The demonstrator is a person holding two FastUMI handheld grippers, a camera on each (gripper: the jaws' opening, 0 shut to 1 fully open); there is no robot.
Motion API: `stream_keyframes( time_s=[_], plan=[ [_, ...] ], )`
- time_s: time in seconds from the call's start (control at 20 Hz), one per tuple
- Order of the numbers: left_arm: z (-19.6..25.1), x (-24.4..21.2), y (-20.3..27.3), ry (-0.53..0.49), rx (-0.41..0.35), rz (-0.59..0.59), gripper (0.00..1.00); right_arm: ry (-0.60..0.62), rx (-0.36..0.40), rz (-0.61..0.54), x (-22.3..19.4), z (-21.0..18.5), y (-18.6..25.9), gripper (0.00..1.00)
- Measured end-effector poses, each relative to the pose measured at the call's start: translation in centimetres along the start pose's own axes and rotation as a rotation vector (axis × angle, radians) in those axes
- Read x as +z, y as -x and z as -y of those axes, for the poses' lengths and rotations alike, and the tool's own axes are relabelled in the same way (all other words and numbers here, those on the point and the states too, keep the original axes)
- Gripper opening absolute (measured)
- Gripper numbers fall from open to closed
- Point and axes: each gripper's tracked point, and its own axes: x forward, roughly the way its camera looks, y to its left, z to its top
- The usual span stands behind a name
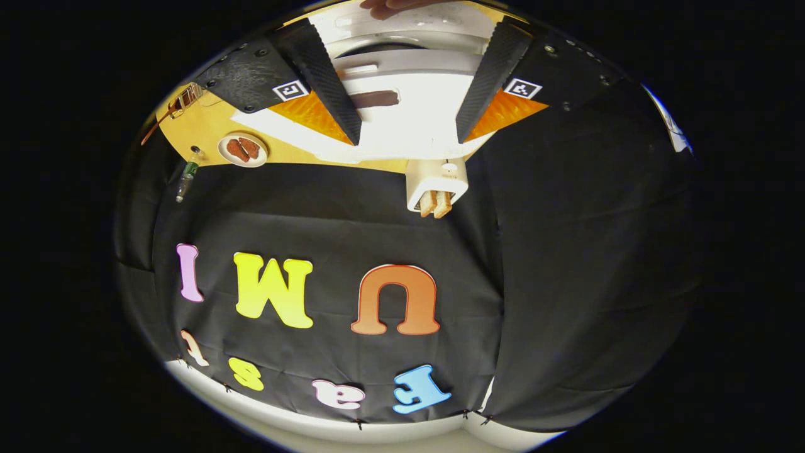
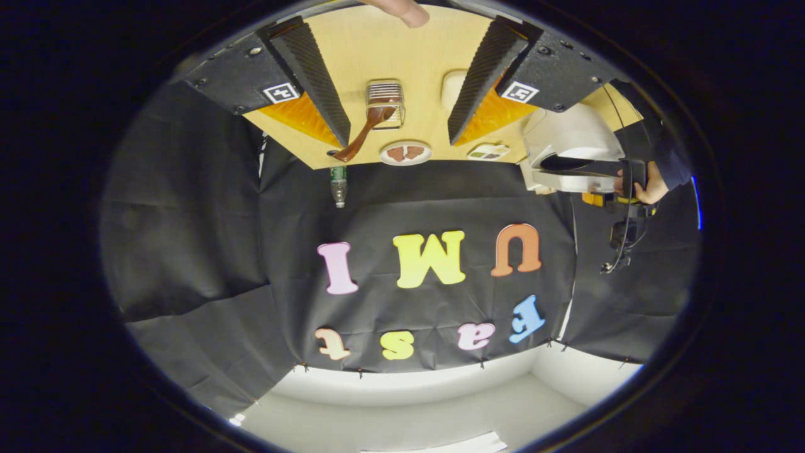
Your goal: Close the left gripper, press the button to open the rice cooker; take a wooden spoon from the chopstick holder with the right hand, scoop a spoonful of rice and pour it into the rice cooker, then put the wooden spoon back into the chopstick holder.
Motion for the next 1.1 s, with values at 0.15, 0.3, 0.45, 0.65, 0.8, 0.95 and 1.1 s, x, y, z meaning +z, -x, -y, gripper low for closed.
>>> stream_keyframes(
  time_s=[0.15, 0.3, 0.45, 0.65, 0.8, 0.95, 1.1],
  plan=[
    [-0.1, -1.1, 0.4, -0.007, 0.006, -0.004, 0.98, 0.022, 0.015, 0.012, 0.4, -0.5, 0.4, 1.00],
    [0.0, -2.3, 0.5, -0.027, 0.017, -0.027, 0.98, 0.020, 0.009, 0.011, 0.3, -0.3, 0.5, 1.00],
    [0.1, -3.0, 0.7, -0.014, 0.031, -0.035, 0.96, 0.017, 0.009, 0.006, 0.3, -0.4, 0.5, 1.00],
    [0.8, -3.7, 1.1, -0.013, 0.033, -0.040, 0.96, 0.027, 0.018, 0.013, 0.6, -0.7, 1.0, 0.99],
    [1.3, -4.9, 1.2, -0.020, 0.037, -0.051, 0.96, 0.048, 0.020, 0.025, 1.1, -0.7, 1.4, 1.00],
    [1.1, -6.2, 1.4, -0.018, 0.039, -0.078, 0.97, 0.055, 0.030, 0.029, 1.9, -1.1, 1.6, 1.00],
    [1.2, -6.2, 1.9, -0.014, 0.037, -0.092, 0.97, 0.069, 0.035, 0.038, 2.9, -1.4, 2.1, 1.00]
  ],
)
